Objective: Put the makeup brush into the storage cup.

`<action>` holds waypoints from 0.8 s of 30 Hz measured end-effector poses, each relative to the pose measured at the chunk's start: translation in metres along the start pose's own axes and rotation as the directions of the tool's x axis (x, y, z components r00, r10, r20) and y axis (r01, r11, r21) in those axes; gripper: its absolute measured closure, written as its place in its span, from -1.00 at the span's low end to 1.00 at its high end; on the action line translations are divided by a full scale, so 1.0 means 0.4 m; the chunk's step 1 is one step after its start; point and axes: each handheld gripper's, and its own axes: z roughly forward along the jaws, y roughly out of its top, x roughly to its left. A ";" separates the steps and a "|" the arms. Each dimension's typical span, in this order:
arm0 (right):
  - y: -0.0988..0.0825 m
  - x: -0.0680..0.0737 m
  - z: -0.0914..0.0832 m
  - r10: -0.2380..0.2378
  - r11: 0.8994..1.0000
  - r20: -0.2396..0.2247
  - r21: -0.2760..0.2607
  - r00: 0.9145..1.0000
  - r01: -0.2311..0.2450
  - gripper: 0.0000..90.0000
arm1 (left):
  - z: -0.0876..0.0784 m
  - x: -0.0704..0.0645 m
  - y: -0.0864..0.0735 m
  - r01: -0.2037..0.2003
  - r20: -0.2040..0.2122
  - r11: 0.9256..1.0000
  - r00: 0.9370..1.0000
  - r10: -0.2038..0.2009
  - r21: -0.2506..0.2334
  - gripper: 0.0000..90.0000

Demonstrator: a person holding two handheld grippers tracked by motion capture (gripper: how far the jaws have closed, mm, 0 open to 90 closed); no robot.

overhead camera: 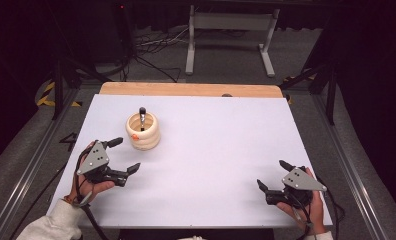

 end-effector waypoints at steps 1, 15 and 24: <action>0.000 0.000 0.000 0.001 1.000 0.000 -0.001 1.000 -0.001 -0.84 | 0.002 -0.003 -0.001 0.005 0.006 1.000 1.000 -0.005 -0.004 -0.90; 0.002 0.023 0.017 -0.005 1.000 -0.018 -0.009 1.000 0.004 -0.85 | 0.021 -0.042 -0.020 0.016 0.078 1.000 0.997 -0.018 0.023 -0.89; 0.001 0.047 0.035 -0.029 1.000 -0.032 0.001 0.999 0.029 -0.87 | 0.033 -0.067 -0.040 0.023 0.115 0.999 0.993 -0.029 0.048 -0.88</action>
